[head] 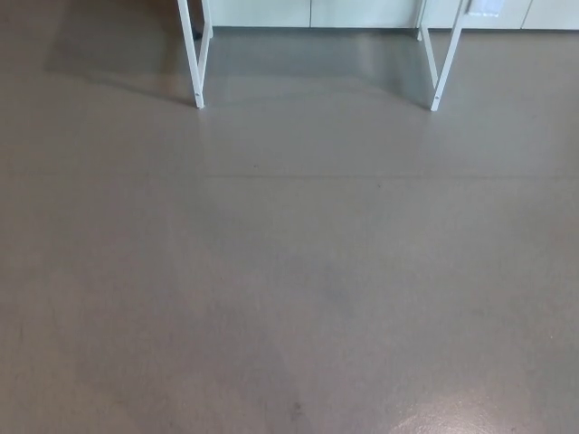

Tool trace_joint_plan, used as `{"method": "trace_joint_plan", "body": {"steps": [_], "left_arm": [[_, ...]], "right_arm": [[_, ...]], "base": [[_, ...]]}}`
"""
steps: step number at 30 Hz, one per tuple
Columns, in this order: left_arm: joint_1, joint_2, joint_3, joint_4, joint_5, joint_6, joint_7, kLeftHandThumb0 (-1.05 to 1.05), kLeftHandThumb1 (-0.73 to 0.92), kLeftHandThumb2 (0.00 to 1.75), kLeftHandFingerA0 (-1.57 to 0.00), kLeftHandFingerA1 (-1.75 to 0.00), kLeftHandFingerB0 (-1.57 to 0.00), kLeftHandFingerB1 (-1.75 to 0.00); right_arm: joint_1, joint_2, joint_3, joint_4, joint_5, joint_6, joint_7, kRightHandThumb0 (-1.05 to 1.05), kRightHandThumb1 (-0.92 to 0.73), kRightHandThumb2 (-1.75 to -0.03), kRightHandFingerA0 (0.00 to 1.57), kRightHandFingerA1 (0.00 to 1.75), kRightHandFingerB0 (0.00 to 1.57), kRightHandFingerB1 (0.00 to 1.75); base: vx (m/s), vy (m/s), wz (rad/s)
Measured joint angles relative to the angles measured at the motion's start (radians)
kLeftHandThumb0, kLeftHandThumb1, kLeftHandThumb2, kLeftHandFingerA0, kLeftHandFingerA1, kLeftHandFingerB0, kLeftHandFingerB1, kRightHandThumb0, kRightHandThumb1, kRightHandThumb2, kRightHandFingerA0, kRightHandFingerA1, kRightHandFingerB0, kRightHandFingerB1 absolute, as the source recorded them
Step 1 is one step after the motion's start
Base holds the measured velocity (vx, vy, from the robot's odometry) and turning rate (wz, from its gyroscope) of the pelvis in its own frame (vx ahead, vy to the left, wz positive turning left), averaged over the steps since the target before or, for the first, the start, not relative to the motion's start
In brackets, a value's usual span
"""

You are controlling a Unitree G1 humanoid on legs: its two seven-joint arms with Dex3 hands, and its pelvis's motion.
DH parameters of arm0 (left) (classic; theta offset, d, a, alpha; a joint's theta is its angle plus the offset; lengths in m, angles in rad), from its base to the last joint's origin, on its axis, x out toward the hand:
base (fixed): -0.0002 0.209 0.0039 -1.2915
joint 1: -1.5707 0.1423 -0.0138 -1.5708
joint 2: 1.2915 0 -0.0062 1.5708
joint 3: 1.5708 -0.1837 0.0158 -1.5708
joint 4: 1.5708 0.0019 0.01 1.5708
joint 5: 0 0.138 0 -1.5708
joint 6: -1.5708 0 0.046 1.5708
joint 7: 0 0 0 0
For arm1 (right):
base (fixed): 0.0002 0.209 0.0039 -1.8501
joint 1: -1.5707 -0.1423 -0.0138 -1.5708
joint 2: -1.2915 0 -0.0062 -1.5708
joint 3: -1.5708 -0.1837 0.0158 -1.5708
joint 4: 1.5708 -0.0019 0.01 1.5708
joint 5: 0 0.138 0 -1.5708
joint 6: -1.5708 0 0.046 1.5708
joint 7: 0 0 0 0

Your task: The robot walk towards a table in front and uses its left hand to pick up the pot from the base and places it on the table

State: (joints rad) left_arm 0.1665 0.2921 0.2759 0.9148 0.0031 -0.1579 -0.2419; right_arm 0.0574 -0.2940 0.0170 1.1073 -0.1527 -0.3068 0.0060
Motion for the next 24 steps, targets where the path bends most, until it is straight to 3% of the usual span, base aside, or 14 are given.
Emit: {"method": "trace_joint_plan", "body": {"steps": [3, 9, 24], "left_arm": [[-0.001, 0.009, 0.021, 0.002, -0.023, -0.027, -0.029, -0.43, 0.44, 0.64, -0.38, -0.40, -0.30, -0.38], [-0.006, 0.015, 0.049, 0.032, -0.062, -0.087, -0.068, -0.45, 0.44, 0.66, -0.37, -0.41, -0.28, -0.38], [0.005, 0.024, 0.037, 0.078, -0.071, -0.172, -0.101, -0.48, 0.45, 0.67, -0.39, -0.42, -0.27, -0.38]], "right_arm": [[-0.006, -0.009, -0.004, 0.033, 0.000, -0.053, -0.001, -1.00, -0.63, -1.02, 0.17, 0.53, 0.05, 0.42], [-0.016, -0.027, -0.011, 0.082, 0.000, -0.147, -0.001, -0.94, -0.59, -0.97, 0.16, 0.51, 0.10, 0.45], [-0.018, -0.034, -0.025, 0.120, 0.000, -0.221, 0.002, -0.93, -0.60, -0.98, 0.19, 0.53, 0.12, 0.46]], "base": [[0.00, 0.000, 0.00], [0.00, 0.000, 0.00], [-0.01, 0.005, 0.01]]}}
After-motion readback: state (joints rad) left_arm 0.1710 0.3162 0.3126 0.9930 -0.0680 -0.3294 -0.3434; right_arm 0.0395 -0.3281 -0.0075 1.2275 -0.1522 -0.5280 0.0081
